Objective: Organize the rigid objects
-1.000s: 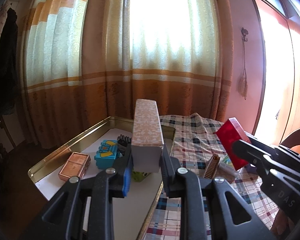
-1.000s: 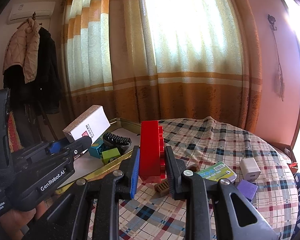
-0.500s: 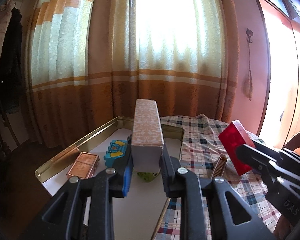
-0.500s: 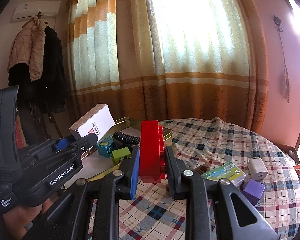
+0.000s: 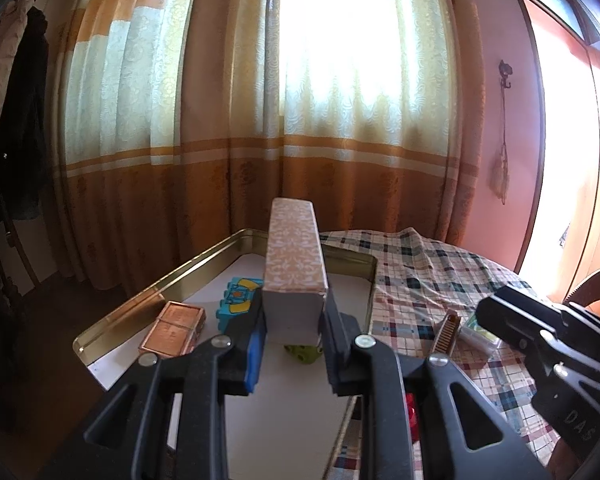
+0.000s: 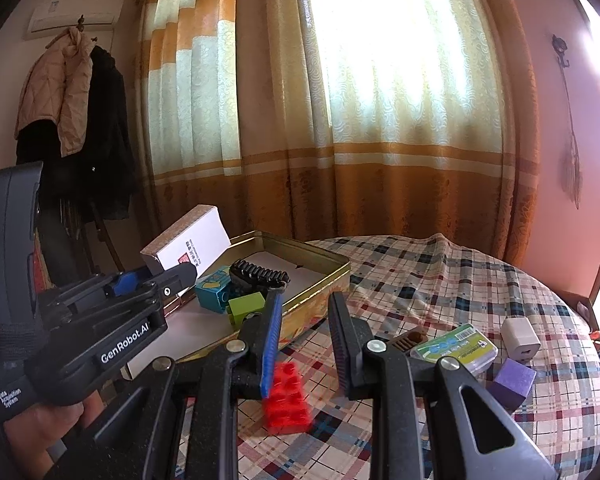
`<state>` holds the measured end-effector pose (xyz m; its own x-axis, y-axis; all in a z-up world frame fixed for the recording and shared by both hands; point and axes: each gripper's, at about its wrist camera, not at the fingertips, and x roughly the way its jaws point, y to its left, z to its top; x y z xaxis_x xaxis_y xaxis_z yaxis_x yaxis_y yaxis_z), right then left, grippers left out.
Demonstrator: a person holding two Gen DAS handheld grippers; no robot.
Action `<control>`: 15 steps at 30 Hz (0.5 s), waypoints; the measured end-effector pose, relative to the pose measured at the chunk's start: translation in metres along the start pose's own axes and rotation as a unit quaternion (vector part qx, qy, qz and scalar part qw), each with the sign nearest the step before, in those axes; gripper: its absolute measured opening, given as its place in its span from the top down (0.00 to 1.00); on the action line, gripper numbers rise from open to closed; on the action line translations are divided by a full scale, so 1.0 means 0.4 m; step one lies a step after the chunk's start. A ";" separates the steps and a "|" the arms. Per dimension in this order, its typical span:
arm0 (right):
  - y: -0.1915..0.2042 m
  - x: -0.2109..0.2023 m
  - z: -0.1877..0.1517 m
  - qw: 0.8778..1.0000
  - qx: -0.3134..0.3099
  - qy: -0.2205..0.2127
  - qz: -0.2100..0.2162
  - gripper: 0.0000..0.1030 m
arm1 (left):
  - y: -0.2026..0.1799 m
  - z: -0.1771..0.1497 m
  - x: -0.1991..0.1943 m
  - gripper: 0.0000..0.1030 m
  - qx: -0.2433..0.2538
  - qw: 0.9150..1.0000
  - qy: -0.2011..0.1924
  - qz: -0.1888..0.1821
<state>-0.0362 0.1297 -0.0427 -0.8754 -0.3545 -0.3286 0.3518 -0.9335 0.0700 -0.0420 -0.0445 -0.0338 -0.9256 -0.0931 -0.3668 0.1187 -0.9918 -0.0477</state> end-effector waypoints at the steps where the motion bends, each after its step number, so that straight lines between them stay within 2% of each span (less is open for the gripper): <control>1: -0.006 0.003 0.000 1.000 0.004 0.006 0.002 0.74 | 0.007 0.002 0.001 0.77 -0.005 1.000 0.001 0.002; 5: -0.019 0.051 -0.008 0.997 0.007 0.069 0.024 0.73 | 0.022 0.014 -0.006 0.77 -0.009 1.000 -0.006 0.007; 7: -0.025 0.072 -0.009 0.995 0.018 0.089 0.038 0.67 | 0.025 0.013 -0.008 0.77 -0.012 1.000 -0.005 0.006; 11: -0.008 0.110 -0.023 0.991 0.007 0.123 0.058 0.39 | 0.028 0.010 -0.002 0.77 -0.013 1.000 0.000 0.007; 12: -0.003 0.120 -0.025 0.989 0.001 0.133 0.063 0.36 | 0.030 0.010 0.000 0.77 -0.015 1.000 0.001 0.007; 15: 0.016 0.156 -0.038 0.983 -0.017 0.170 0.072 0.35 | 0.035 0.009 0.001 0.77 -0.017 1.000 0.002 0.010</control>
<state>-0.0836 0.1026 -0.0769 -0.6563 -0.4388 -0.6138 0.4794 -0.8707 0.1099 -0.0419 -0.0588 -0.0313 -0.9214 -0.1130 -0.3719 0.1500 -0.9860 -0.0721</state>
